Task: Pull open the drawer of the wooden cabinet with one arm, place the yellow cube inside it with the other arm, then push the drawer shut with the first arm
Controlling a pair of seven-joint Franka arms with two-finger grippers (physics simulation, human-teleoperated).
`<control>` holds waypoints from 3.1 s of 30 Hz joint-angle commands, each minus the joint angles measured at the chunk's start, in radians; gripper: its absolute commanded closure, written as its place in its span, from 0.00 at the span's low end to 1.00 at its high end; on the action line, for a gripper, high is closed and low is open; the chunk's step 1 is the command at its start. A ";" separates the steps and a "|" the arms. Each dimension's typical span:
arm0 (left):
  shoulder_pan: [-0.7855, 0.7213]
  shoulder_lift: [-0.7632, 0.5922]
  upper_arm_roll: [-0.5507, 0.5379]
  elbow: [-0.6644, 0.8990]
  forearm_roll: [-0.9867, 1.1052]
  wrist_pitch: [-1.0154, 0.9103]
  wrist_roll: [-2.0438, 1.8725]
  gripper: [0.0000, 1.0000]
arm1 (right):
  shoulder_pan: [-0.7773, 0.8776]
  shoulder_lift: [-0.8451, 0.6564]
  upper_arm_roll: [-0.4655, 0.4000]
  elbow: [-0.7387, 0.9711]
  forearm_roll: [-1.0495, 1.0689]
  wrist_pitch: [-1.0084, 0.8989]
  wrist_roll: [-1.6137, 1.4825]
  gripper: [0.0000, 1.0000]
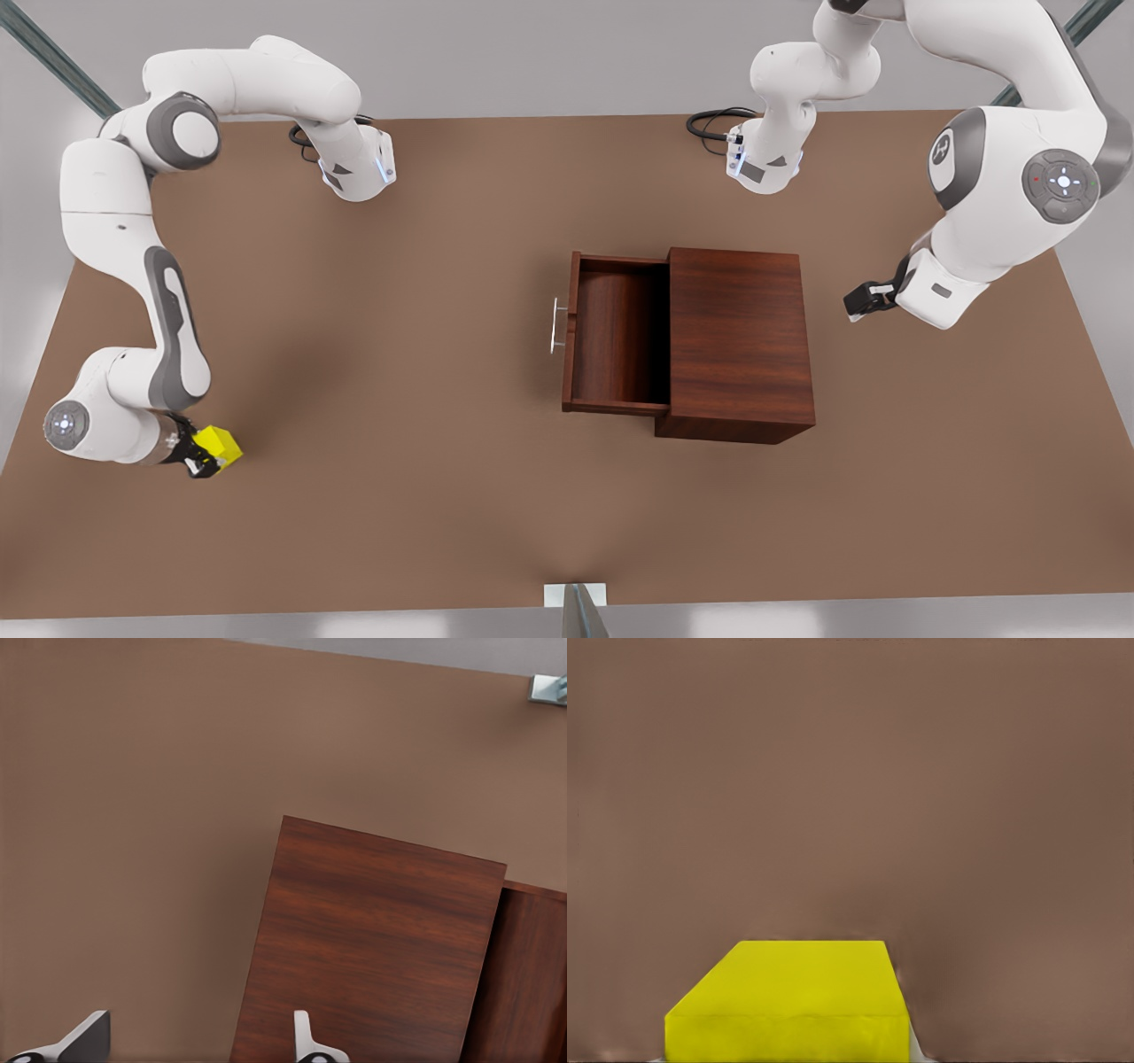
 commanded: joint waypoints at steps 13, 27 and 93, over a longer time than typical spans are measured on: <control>-0.005 0.001 0.000 -0.001 0.002 0.003 0.024 0.00 | 0.480 -0.205 0.072 0.120 0.146 -0.390 0.650 0.40; -0.005 0.001 0.000 0.001 0.017 0.005 0.026 0.00 | 0.923 -0.131 0.134 0.205 0.346 -0.043 1.064 0.39; -0.813 0.744 -0.014 0.320 0.289 0.440 -1.242 0.00 | 0.627 -0.357 -0.579 0.157 0.389 -0.562 -0.770 0.00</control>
